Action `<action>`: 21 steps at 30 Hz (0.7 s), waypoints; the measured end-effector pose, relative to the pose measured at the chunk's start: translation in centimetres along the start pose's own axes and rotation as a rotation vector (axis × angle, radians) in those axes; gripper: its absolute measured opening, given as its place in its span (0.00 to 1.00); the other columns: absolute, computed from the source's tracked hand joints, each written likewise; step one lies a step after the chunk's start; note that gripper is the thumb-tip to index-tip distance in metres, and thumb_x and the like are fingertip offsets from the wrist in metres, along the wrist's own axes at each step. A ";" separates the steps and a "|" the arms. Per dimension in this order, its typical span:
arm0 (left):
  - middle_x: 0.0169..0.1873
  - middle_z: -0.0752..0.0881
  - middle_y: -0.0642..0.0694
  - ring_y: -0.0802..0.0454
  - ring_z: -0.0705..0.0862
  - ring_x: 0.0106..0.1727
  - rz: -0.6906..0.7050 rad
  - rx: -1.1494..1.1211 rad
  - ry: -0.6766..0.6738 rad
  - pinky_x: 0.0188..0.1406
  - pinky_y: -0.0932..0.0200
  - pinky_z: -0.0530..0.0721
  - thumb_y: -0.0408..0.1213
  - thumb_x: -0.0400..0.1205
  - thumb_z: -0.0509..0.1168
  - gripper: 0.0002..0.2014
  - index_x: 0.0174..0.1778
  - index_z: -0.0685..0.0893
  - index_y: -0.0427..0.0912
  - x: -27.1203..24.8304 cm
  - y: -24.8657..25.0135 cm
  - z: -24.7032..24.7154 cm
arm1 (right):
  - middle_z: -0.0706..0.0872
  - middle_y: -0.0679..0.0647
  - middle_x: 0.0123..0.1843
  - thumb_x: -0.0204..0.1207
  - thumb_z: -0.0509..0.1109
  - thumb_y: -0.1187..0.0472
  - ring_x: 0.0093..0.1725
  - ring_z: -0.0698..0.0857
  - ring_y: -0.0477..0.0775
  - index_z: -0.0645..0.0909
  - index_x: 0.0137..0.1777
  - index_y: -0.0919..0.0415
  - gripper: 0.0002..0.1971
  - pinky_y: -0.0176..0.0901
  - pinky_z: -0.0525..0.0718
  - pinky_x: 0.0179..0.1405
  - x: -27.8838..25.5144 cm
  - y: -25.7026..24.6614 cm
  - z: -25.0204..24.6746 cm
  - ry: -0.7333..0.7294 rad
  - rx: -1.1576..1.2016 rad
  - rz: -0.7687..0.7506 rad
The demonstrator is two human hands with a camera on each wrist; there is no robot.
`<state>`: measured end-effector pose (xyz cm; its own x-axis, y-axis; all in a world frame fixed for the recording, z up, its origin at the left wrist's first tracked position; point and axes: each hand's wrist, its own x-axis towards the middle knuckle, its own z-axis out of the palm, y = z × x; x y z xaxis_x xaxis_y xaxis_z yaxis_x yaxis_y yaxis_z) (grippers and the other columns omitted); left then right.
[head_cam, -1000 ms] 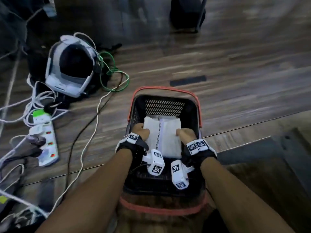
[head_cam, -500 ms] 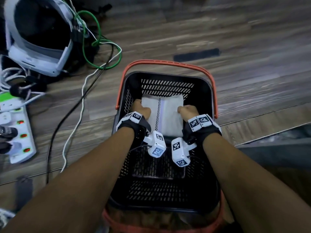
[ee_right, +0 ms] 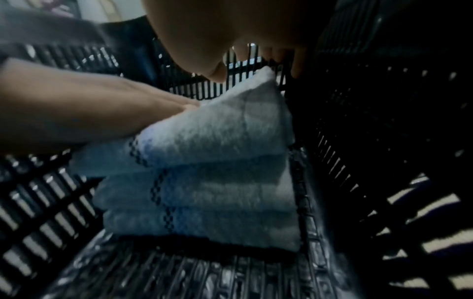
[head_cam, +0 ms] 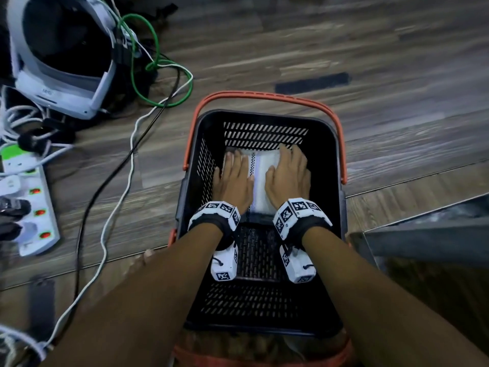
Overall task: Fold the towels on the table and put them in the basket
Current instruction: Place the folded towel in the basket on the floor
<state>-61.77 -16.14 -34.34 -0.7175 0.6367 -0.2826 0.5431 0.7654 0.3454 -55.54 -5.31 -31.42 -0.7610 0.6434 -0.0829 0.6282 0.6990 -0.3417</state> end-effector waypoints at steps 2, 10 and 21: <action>0.83 0.42 0.45 0.48 0.39 0.83 -0.003 0.001 -0.004 0.81 0.42 0.44 0.45 0.87 0.40 0.28 0.82 0.42 0.43 0.1 -0.2 0.6 | 0.57 0.61 0.82 0.80 0.55 0.57 0.82 0.55 0.60 0.57 0.79 0.61 0.28 0.59 0.63 0.74 -0.2 0.3 1.3 -0.041 -0.085 -0.077; 0.83 0.44 0.47 0.48 0.40 0.83 -0.027 0.031 0.107 0.81 0.42 0.44 0.45 0.87 0.42 0.28 0.82 0.42 0.45 0.5 -0.7 3.6 | 0.47 0.61 0.85 0.80 0.47 0.52 0.84 0.47 0.58 0.50 0.82 0.64 0.31 0.58 0.59 0.79 -1.1 2.0 6.4 -0.017 -0.174 -0.083; 0.83 0.41 0.47 0.47 0.38 0.83 -0.055 0.099 -0.042 0.81 0.38 0.46 0.45 0.87 0.41 0.29 0.82 0.39 0.44 -0.1 0.7 0.7 | 0.46 0.63 0.84 0.82 0.48 0.52 0.84 0.46 0.59 0.49 0.82 0.65 0.31 0.55 0.65 0.76 -1.3 1.5 3.8 -0.160 -0.186 -0.098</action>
<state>-60.98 -15.60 -34.69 -0.7295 0.5953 -0.3367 0.5454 0.8034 0.2388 -54.26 -6.26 -35.40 -0.8263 0.5226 -0.2098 0.5579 0.8104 -0.1787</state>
